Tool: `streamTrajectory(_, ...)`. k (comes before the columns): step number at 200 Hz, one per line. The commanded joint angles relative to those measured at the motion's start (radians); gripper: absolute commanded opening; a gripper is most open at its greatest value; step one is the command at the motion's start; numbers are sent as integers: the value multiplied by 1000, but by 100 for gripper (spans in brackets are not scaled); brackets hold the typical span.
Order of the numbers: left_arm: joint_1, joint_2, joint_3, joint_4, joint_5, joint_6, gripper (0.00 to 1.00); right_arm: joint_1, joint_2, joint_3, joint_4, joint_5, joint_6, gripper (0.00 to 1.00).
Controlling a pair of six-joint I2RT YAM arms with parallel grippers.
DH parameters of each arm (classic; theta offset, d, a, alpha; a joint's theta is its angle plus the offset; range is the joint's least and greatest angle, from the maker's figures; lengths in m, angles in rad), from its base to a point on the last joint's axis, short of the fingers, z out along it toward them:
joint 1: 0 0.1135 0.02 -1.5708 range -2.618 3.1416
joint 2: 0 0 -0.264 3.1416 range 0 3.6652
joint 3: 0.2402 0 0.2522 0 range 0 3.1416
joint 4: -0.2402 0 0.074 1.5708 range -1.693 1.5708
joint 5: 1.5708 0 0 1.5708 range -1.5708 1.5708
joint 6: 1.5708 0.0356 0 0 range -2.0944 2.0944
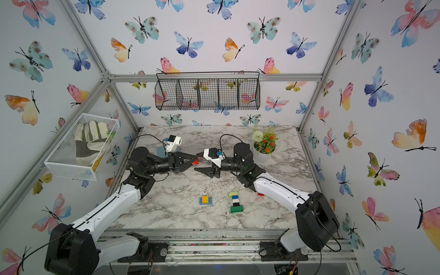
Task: Assemble the number 1 with lego
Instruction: Assemble the lego brick with the lego brick.
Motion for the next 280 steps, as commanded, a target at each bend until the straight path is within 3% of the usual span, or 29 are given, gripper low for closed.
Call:
streamTrajectory(1,-3,1,-9,64,27,-25,22,6,-3,13,90,-9,29,63)
streamTrajectory(24,-3,7,-8,69,26,-32,21,8,-7,12,100,-6,26,62)
streamTrajectory(123,-3,23,-20,120,27,-76,23,19,23,5,132,36,57,29)
streamTrajectory(135,-3,23,-20,115,20,-72,34,19,21,-3,132,48,67,28)
streamTrajectory(164,9,3,-14,-44,-26,34,81,19,1,-50,131,103,85,24)
streamTrajectory(183,47,-33,5,-241,-94,159,95,17,-31,-98,84,159,76,22)
streamTrajectory(201,101,-80,28,-503,-209,314,98,17,-71,-122,-53,212,45,19)
streamTrajectory(218,156,-134,12,-660,-318,385,98,17,-109,-123,-218,257,6,17)
streamTrajectory(248,254,-228,-82,-781,-476,397,97,18,-118,-28,-626,320,-118,12)
streamTrajectory(280,310,-292,-177,-825,-563,398,97,62,-6,184,-1063,403,-266,12)
